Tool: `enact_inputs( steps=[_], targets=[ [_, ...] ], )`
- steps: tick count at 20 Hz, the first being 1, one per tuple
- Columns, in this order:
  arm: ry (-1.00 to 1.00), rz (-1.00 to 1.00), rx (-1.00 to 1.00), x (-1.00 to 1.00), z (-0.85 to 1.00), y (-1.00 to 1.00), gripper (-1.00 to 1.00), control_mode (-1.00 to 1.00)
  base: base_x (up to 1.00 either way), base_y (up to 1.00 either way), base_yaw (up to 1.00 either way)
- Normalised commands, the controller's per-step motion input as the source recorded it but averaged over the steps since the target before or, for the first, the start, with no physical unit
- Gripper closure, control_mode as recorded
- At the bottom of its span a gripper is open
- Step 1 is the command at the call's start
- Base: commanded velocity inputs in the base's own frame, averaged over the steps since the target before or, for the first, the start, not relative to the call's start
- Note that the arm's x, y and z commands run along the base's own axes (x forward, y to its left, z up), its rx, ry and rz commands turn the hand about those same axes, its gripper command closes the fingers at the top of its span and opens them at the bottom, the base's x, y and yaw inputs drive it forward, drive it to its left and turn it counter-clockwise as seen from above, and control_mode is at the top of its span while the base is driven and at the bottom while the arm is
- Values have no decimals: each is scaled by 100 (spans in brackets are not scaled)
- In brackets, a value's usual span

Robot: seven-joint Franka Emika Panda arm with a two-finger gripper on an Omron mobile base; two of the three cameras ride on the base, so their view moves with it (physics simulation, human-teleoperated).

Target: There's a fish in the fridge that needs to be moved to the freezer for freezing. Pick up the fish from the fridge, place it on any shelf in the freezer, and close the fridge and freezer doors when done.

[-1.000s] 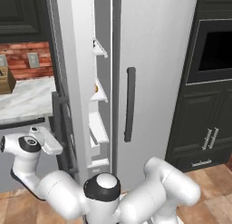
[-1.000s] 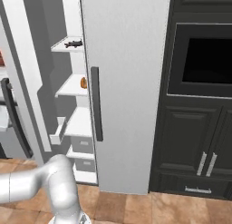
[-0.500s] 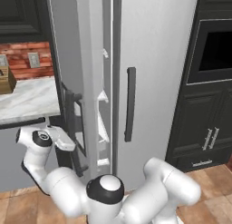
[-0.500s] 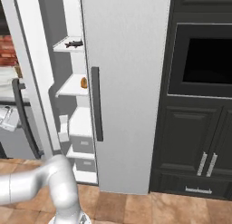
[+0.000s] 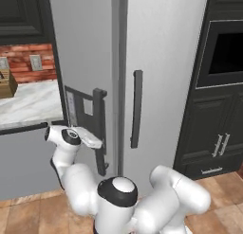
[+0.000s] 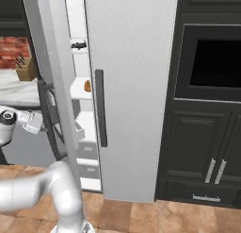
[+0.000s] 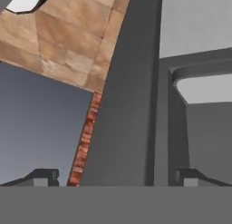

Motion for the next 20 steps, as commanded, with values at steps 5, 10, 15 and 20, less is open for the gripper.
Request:
enact_inputs(
  steps=[5,10,15,20],
  targets=[
    [8,0,-1,71,0,-100,-100,-100,0,0,0],
    [2,3,0,86,0,-88,-100,-100,0,0,0],
    [0,13,4,84,0,-59,-100,-100,0,0,0],
    [0,13,3,87,0,-43,-100,-100,0,0,0]
  ],
)
